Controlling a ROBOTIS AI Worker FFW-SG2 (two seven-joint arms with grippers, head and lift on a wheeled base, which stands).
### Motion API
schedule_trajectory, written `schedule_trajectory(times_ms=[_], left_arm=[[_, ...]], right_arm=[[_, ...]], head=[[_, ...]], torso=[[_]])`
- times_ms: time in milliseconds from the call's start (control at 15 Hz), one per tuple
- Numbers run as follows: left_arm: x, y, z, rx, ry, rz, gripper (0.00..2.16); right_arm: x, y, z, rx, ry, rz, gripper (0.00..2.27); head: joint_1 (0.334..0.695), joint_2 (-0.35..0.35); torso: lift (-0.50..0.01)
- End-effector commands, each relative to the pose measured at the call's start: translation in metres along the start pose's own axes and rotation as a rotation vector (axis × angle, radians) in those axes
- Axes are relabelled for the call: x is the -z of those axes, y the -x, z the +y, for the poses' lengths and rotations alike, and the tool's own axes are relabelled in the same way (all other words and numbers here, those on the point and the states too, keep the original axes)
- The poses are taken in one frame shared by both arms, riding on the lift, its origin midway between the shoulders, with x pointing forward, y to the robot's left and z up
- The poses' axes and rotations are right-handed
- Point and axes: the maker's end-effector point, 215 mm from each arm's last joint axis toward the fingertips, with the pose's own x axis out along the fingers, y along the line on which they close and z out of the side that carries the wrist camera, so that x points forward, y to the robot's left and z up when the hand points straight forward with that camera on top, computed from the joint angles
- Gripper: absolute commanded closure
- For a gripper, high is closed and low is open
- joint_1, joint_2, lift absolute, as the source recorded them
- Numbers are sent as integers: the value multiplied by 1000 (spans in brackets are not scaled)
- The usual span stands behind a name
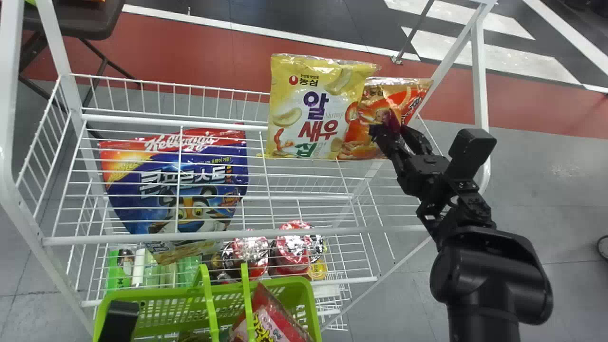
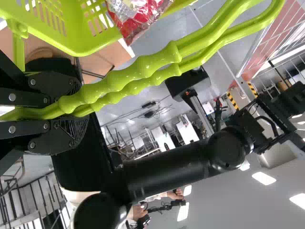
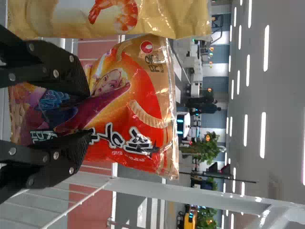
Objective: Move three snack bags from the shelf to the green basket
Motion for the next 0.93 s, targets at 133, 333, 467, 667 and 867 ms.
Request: schedule_trajectory(times_ms=[133, 333, 467, 667, 867], left_arm=[[1, 2, -1, 4, -3, 4, 1639], [2, 4, -1, -1, 1, 7, 1639], [3, 6, 0, -4, 5, 9, 1639], [3, 7, 1, -7, 7, 11, 1639], [3, 5, 0, -5, 4, 13, 1639]], right_arm=[[6, 6, -16, 58, -9, 26, 2246], [-4, 12, -29, 87, -63, 22, 2246], [-13, 30, -17, 50, -90, 2, 2246], [-21, 56, 7, -23, -109, 9, 2243], [-16, 92, 27, -91, -169, 85, 2243]], head=[[695, -350], [695, -350], [695, -350], [695, -350], [695, -350]], torso=[[-47], [-47], [-47], [-47], [-47]])
